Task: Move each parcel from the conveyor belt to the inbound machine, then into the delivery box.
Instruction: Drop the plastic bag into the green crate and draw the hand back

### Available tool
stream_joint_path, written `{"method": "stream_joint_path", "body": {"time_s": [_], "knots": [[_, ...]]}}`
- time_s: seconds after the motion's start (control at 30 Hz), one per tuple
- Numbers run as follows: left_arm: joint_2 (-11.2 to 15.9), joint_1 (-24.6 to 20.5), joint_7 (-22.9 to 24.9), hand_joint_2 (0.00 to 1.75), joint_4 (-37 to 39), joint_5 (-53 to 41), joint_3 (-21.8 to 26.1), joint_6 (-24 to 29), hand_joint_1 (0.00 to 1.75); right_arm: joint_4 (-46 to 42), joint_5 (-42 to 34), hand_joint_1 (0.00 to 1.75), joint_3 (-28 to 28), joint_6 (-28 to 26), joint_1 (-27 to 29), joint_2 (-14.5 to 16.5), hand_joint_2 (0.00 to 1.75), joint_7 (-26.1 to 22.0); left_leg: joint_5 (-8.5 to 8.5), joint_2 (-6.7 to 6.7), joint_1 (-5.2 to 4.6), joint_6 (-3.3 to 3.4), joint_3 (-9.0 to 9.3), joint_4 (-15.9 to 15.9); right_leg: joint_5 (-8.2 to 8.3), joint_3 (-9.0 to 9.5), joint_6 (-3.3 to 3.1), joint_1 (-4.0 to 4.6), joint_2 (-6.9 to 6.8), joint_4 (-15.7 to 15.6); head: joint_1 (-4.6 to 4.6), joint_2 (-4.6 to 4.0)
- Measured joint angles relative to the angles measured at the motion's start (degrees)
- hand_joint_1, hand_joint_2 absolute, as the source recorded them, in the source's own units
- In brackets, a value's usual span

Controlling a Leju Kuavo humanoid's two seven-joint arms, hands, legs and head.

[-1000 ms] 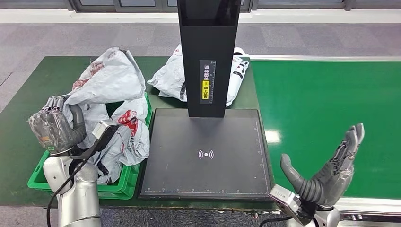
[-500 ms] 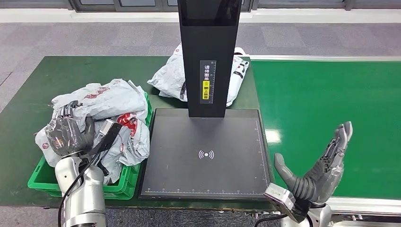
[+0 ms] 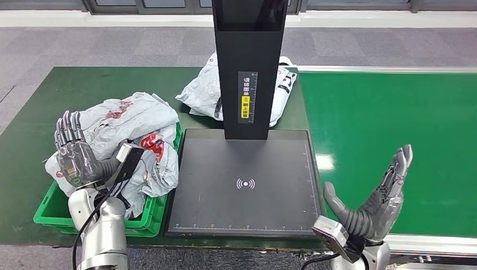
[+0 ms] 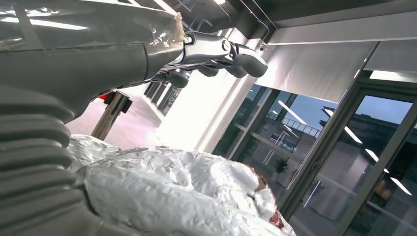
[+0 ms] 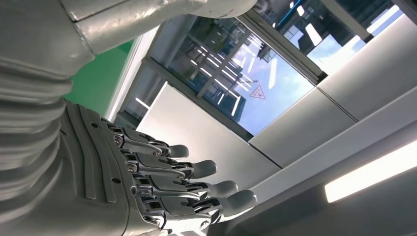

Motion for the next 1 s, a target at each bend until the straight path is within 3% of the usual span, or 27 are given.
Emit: {"method": "stream_joint_path", "body": {"time_s": [0.17,0.53,0.67,0.87,1.0], "knots": [[0.0,0.1,-1.1,0.00,-0.3,1.5,-0.1,0.0,0.00,0.3,0.0,0.00,0.0,0.0,0.0,0.0,1.75,0.1,0.01,0.00,0.00,0.00,0.00,0.0,0.00,0.01,0.00,0.01,0.00,0.0,0.01,0.00],[0.1,2.2,-8.6,0.00,-8.6,17.7,-3.7,0.0,0.00,1.1,0.0,0.00,0.0,0.0,-0.2,0.0,1.75,-0.1,0.01,-0.02,0.01,0.00,-0.03,0.0,0.00,0.00,0.00,0.02,-0.03,0.0,0.00,0.00],[0.6,4.3,-10.5,0.00,-14.1,26.1,-7.6,0.0,0.00,1.6,0.7,0.00,0.0,0.0,-0.3,0.0,1.75,-0.6,0.00,-0.07,0.01,0.01,-0.05,0.0,-0.03,0.00,0.02,0.02,-0.07,0.0,0.00,-0.01],[1.5,6.8,-10.8,0.00,-22.7,30.0,-14.8,0.0,0.00,2.7,0.0,0.00,-0.2,0.0,-0.6,0.0,1.75,-0.7,-0.01,-0.10,0.01,0.01,-0.08,0.0,-0.04,0.00,0.03,0.01,-0.10,0.0,0.01,0.00],[2.4,9.2,-10.9,1.75,-28.2,35.6,-21.2,0.0,0.00,3.1,-1.1,0.00,-0.4,0.0,-0.6,0.0,1.75,-0.7,-0.01,-0.12,0.00,0.02,-0.07,0.0,-0.04,0.00,0.04,0.00,-0.13,0.0,0.00,-0.01]]}}
